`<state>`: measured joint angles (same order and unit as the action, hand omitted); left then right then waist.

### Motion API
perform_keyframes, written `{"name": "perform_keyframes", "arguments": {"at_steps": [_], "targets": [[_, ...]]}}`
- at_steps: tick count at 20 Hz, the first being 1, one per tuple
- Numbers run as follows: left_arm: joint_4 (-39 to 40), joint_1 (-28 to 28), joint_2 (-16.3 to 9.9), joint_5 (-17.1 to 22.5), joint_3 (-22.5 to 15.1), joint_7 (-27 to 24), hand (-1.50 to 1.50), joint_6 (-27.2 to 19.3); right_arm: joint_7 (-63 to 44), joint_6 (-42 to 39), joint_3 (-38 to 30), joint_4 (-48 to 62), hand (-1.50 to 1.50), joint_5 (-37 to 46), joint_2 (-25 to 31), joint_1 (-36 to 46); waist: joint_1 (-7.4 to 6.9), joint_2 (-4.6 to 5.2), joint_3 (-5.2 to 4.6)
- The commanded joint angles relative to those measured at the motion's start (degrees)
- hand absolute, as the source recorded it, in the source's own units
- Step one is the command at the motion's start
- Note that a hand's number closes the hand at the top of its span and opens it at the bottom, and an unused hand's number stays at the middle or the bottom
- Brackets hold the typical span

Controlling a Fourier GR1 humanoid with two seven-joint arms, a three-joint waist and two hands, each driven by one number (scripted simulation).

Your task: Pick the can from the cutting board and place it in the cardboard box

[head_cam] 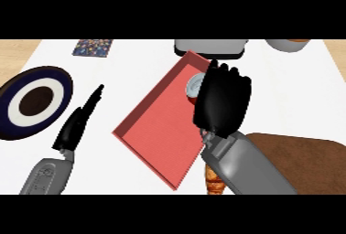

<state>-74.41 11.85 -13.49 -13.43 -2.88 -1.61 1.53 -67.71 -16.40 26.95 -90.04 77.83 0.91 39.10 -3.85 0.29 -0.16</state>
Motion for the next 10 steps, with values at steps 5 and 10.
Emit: {"name": "perform_keyframes", "arguments": {"at_steps": [5,10], "targets": [[-2.6,-0.8,1.0,-0.2,-0.7,1.8,0.0,-0.3,-12.2,6.5,-2.4,8.8,-1.5,-20.3,-0.9,-0.4,0.13,0.05,0.19],[-0.5,-0.1,1.0,-0.7,0.1,0.1,0.0,-1.1,-5.3,24.0,0.8,11.0,-1.5,-17.0,-0.9,3.1,1.02,0.11,0.21]]}}
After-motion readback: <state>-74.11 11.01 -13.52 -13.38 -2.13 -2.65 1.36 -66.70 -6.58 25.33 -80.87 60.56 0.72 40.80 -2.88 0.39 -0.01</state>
